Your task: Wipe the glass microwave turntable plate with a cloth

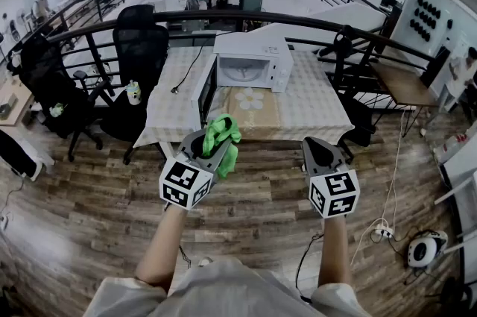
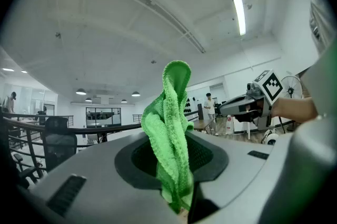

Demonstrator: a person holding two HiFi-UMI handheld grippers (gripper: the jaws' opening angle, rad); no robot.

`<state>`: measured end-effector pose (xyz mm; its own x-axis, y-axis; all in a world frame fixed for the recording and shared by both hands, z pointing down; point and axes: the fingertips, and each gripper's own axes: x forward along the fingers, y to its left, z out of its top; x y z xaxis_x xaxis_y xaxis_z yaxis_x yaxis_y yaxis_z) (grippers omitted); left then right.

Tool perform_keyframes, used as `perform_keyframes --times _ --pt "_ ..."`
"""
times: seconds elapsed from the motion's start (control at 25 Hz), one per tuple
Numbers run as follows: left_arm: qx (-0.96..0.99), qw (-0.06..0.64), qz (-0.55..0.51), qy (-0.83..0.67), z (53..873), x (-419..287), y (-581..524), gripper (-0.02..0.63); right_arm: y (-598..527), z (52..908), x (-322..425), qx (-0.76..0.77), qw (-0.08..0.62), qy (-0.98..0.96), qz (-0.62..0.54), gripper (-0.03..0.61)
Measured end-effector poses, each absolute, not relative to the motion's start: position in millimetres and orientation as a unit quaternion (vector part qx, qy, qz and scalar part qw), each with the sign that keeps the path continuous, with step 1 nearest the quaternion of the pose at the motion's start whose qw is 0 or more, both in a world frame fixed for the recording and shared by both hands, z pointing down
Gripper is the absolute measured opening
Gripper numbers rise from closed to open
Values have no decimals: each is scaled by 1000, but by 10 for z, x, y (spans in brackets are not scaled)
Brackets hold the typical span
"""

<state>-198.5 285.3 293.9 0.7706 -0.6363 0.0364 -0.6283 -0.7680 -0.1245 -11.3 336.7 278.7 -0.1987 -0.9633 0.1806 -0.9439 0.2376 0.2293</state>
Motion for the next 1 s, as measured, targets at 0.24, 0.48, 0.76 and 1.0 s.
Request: perform_keyframes --times 0.24,0.48,0.76,1.0 --pt "-942 52 -34 331 2927 -2165 2793 118 3327 2760 -294 621 145 -769 -36 12" --pt "-947 55 -36 314 2950 -2428 2662 118 3249 2752 -496 654 141 -742 -48 14" --pt "-955 56 -52 288 3036 -2650 2384 118 3043 2781 -801 656 110 -747 -26 14" --pt "-952 57 -58 295 3112 -2598 1978 120 2648 2873 -766 643 132 -753 -45 14"
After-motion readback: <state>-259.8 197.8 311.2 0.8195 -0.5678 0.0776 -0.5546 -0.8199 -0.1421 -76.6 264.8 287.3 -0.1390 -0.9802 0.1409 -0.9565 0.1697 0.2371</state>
